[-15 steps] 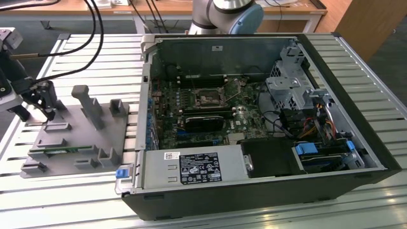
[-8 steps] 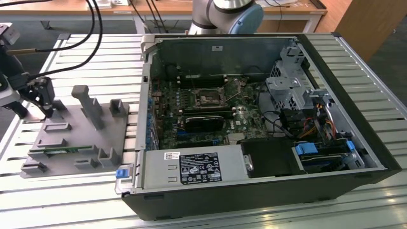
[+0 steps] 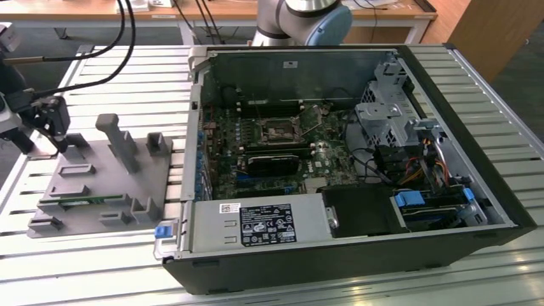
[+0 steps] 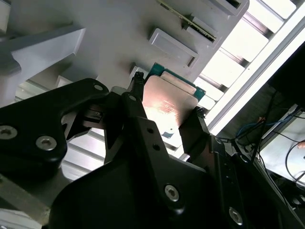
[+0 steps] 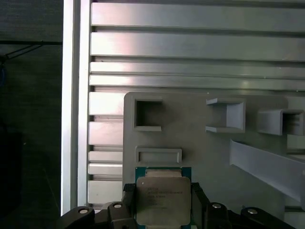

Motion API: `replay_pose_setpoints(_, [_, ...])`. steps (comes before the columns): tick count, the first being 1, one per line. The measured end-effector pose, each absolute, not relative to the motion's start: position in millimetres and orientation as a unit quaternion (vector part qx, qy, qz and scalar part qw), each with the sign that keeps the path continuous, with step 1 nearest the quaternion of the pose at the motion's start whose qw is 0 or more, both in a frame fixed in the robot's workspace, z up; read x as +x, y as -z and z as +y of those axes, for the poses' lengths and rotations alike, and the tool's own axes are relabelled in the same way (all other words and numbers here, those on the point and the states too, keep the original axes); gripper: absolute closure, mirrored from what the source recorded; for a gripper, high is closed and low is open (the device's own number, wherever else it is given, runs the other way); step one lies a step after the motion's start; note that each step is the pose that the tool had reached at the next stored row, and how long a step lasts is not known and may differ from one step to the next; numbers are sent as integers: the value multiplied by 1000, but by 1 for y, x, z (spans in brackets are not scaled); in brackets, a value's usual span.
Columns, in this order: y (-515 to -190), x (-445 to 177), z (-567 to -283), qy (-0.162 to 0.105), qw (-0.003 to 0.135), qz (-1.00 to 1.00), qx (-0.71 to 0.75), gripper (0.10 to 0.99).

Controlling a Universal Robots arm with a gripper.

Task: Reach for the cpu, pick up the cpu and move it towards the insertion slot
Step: 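Pick up the cpu and move it towards the insertion slot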

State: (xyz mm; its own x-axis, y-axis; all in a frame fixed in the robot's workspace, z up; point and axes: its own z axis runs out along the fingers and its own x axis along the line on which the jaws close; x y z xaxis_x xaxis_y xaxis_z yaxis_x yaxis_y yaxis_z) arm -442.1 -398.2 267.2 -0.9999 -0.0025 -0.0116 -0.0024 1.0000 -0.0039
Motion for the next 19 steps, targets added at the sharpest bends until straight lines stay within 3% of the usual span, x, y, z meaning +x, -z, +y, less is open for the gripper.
replay_pose_setpoints(19, [-290,-442,-393,8,6,1000,-1,541])
